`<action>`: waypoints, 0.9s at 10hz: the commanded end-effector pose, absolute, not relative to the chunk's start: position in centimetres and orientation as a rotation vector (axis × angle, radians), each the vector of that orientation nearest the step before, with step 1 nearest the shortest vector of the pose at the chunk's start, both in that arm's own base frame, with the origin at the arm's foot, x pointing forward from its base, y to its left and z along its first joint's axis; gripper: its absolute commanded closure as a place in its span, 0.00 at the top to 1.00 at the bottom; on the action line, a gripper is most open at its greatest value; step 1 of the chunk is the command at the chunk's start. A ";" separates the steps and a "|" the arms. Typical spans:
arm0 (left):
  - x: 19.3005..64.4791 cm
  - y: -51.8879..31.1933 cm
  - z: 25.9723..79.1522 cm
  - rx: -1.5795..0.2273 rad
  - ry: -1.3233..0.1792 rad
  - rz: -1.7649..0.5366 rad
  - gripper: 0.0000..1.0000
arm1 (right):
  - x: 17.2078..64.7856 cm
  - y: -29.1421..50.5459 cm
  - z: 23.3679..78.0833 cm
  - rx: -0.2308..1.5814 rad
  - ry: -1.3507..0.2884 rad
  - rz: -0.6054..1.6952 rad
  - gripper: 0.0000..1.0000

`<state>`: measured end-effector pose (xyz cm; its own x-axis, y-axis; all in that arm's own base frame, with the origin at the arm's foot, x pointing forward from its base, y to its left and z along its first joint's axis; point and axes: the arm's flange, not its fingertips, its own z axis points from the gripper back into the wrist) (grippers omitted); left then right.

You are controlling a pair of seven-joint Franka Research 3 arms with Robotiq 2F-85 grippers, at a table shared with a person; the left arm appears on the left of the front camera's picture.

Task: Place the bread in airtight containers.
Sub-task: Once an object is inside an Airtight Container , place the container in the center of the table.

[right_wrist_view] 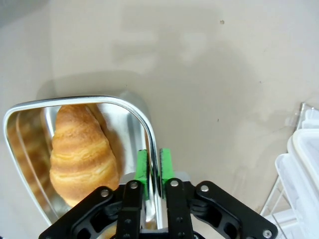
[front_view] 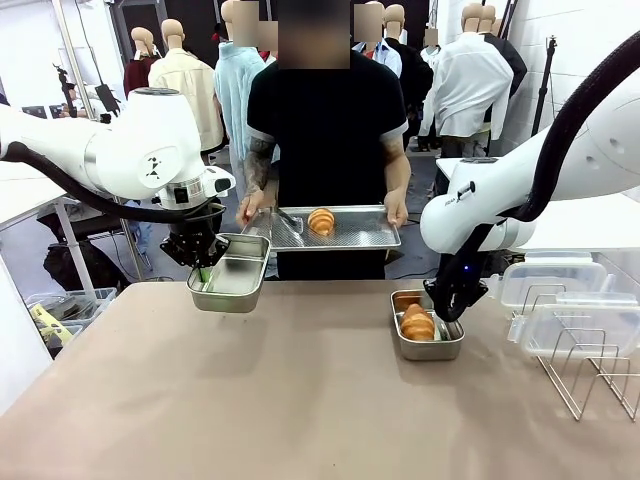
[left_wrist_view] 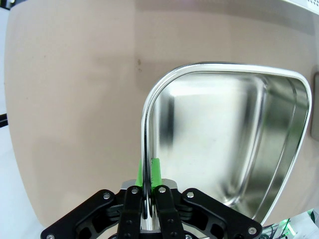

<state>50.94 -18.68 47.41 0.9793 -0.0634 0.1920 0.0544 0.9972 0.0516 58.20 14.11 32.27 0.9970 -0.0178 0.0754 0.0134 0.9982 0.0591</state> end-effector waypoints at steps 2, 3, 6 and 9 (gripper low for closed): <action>50.9 -18.6 47.8 0.042 -0.212 -0.063 0.00 | 57.6 14.8 32.0 0.024 -0.097 -0.043 0.86; 50.9 -18.6 47.8 0.042 -0.212 -0.063 0.00 | 57.4 14.8 32.1 0.021 -0.102 -0.043 1.00; 50.9 -18.6 47.8 0.042 -0.212 -0.063 0.00 | 56.1 15.0 32.9 -0.002 -0.130 -0.037 1.00; 50.9 -18.6 47.8 0.042 -0.212 -0.063 0.00 | 53.6 15.2 35.2 -0.049 -0.167 -0.023 1.00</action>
<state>50.94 -18.68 47.41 0.9794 -0.0634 0.1919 0.0544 0.9972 0.0517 55.33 15.03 34.75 0.9916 -0.0010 0.1293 0.0013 1.0000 -0.0023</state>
